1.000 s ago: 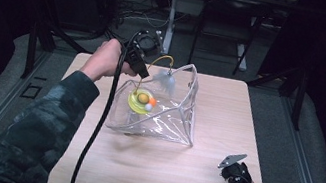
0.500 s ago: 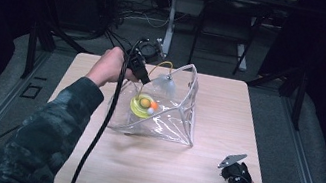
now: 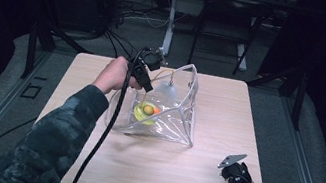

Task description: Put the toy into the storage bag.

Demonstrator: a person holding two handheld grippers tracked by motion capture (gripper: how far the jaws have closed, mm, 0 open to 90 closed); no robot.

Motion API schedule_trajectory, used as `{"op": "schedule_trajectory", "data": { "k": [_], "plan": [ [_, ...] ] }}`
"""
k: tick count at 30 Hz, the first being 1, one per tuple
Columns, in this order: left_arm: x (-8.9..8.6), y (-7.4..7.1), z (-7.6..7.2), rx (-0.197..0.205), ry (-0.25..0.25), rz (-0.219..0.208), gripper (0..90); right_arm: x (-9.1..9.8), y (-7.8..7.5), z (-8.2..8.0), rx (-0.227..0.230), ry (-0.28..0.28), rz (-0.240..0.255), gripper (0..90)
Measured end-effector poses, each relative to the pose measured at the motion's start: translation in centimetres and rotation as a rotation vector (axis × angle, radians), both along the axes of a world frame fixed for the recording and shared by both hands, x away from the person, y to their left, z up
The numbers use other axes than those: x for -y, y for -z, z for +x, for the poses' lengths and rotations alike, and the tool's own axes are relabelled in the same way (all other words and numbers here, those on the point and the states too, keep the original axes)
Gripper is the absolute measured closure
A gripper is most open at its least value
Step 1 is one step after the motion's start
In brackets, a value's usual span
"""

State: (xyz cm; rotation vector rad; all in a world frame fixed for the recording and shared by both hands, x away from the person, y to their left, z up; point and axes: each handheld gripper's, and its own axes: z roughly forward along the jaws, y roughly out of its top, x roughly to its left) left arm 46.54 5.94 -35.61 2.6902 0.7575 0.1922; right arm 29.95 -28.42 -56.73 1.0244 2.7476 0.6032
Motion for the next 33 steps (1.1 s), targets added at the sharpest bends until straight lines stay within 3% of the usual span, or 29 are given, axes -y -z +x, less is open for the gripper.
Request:
{"op": "schedule_trajectory", "data": {
  "k": [24, 33],
  "plan": [
    [-0.1, 4.4, 1.6, -0.06, -0.051, -0.012, 87.8, 0.0, 0.0, 0.0, -0.002, -0.001, -0.002, 0.0],
    [-0.5, 4.5, 1.7, -0.073, -0.064, -0.022, 85.0, 0.0, 0.0, 0.0, -0.001, 0.002, 0.0, 0.0]
  ]
}}
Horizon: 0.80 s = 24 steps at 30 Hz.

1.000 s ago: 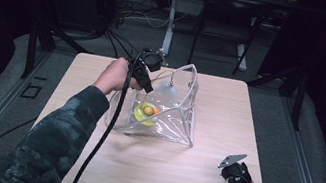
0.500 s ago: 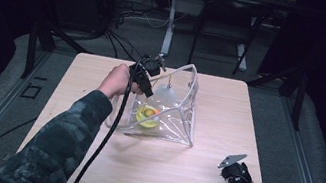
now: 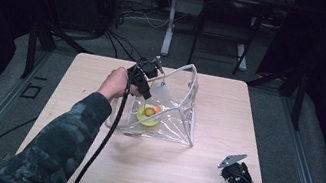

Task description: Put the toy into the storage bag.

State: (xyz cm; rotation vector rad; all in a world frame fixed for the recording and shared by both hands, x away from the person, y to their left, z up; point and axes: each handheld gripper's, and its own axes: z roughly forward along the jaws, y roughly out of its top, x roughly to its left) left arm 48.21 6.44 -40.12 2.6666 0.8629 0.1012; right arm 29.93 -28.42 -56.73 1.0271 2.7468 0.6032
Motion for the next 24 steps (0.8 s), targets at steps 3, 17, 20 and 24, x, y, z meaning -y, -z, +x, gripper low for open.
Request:
{"op": "schedule_trajectory", "data": {
  "k": [3, 17, 20, 24],
  "plan": [
    [-0.2, -0.4, -0.3, 0.015, 0.014, -0.009, 80.3, 0.0, 0.0, 0.0, 0.0, 0.0, -0.001, 0.0],
    [-1.6, -4.1, -3.0, 0.099, 0.032, -0.018, 45.4, 0.0, 0.0, 0.0, -0.001, 0.002, -0.001, 0.0],
    [-2.2, -4.6, -3.5, 0.107, 0.019, -0.023, 33.4, 0.0, 0.0, 0.0, -0.002, 0.002, -0.001, 0.0],
    [-3.3, -5.5, -4.2, 0.129, -0.001, -0.037, 20.0, 0.0, 0.0, 0.0, -0.001, 0.002, -0.002, 0.0]
  ]
}}
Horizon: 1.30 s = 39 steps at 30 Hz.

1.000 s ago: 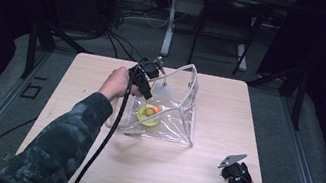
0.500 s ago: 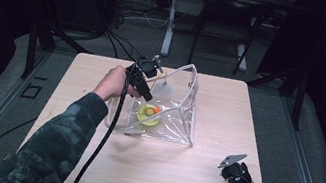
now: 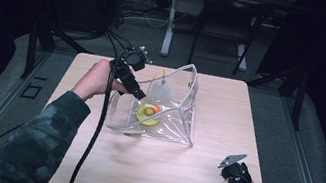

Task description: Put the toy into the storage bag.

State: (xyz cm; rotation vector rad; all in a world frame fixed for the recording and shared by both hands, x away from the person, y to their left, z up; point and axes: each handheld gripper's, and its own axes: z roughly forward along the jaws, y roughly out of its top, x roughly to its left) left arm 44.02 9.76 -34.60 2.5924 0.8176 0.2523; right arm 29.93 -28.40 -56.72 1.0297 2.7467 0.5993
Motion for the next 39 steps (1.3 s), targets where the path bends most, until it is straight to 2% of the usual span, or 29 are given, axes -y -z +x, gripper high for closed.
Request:
{"op": "schedule_trajectory", "data": {
  "k": [3, 8, 9, 15, 20, 22, 26, 32, 33, 34, 39],
  "plan": [
    [-1.3, -1.0, -0.8, 0.026, -0.019, -0.013, 14.9, 0.0, 0.0, 0.0, -0.001, -0.002, -0.001, 0.0],
    [-2.9, -1.5, -1.5, 0.044, -0.052, -0.023, 10.3, 0.0, 0.0, 0.0, -0.001, -0.002, -0.001, 0.0],
    [-3.6, -1.6, -2.0, 0.056, -0.074, -0.037, 8.8, 0.0, 0.0, 0.0, -0.001, -0.002, -0.003, 0.0],
    [-5.7, -1.6, -3.3, 0.075, -0.108, -0.034, 3.1, 0.0, 0.0, 0.0, -0.001, 0.0, -0.001, 0.0],
    [-7.1, -1.2, -4.2, 0.078, -0.116, -0.04, 2.7, 0.0, 0.0, 0.0, -0.003, -0.003, -0.006, 0.0],
    [-8.2, -0.6, -4.9, 0.083, -0.136, -0.037, 2.4, 0.0, 0.0, 0.0, -0.001, -0.001, -0.005, 0.0],
    [-9.2, 0.1, -5.5, 0.087, -0.16, -0.033, 1.8, 0.0, 0.0, 0.0, -0.001, -0.001, -0.005, 0.0],
    [-11.3, 2.1, -6.4, 0.062, -0.21, -0.033, 1.1, 0.0, 0.0, 0.0, -0.002, -0.001, -0.006, 0.0],
    [-12.1, 2.8, -6.5, 0.054, -0.233, -0.036, 1.1, 0.0, -0.1, 0.0, -0.006, 0.0, -0.009, 0.0],
    [-12.1, 2.8, -6.5, 0.054, -0.233, -0.036, 1.1, 0.0, -0.1, 0.0, -0.006, 0.0, -0.009, 0.0],
    [-13.6, 4.7, -6.9, 0.034, -0.282, -0.034, 1.1, 0.0, 0.0, 0.0, -0.001, 0.0, -0.008, 0.0]
  ]
}}
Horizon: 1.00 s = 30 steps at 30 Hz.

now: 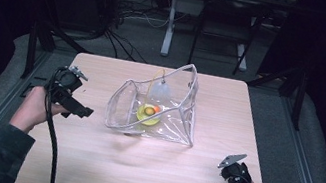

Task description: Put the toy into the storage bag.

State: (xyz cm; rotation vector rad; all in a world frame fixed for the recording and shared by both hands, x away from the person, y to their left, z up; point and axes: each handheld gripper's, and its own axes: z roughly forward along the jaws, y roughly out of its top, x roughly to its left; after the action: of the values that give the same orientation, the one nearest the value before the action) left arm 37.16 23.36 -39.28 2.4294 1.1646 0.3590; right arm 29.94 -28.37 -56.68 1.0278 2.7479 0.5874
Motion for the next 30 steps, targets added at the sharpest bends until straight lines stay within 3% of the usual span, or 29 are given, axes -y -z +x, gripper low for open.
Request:
{"op": "schedule_trajectory", "data": {
  "k": [8, 12, 18, 19, 20, 21, 22, 24, 30],
  "plan": [
    [-1.6, 4.0, -0.9, -0.055, -0.05, -0.026, 1.0, 0.0, 0.0, 0.0, 0.0, -0.001, 0.0, 0.0],
    [-2.3, 6.3, -1.3, -0.065, -0.089, -0.053, 0.2, 0.0, 0.0, 0.0, 0.001, 0.0, 0.0, 0.0],
    [-3.1, 8.4, -1.5, -0.071, -0.123, -0.063, 0.2, 0.0, 0.0, 0.0, 0.001, 0.0, 0.002, 0.0],
    [-3.3, 9.0, -1.6, -0.068, -0.141, -0.074, 0.2, 0.0, 0.0, 0.0, 0.001, 0.0, 0.002, 0.0],
    [-3.6, 10.5, -1.9, -0.078, -0.155, -0.08, 0.2, 0.0, 0.0, 0.0, 0.001, -0.001, 0.001, 0.0],
    [-3.6, 10.5, -1.9, -0.078, -0.155, -0.08, 0.2, 0.0, 0.0, 0.0, 0.001, -0.001, 0.001, 0.0],
    [-3.8, 11.9, -2.0, -0.114, -0.144, -0.045, 0.2, 0.0, 0.0, 0.0, 0.001, -0.002, 0.002, 0.0],
    [-4.0, 13.0, -1.9, -0.144, -0.139, -0.023, 0.2, 0.0, 0.0, 0.0, 0.0, -0.002, 0.0, 0.0],
    [-3.8, 13.5, -1.6, -0.15, -0.127, -0.031, 0.2, 0.0, 0.0, 0.0, 0.002, -0.003, 0.002, 0.0]
  ]
}}
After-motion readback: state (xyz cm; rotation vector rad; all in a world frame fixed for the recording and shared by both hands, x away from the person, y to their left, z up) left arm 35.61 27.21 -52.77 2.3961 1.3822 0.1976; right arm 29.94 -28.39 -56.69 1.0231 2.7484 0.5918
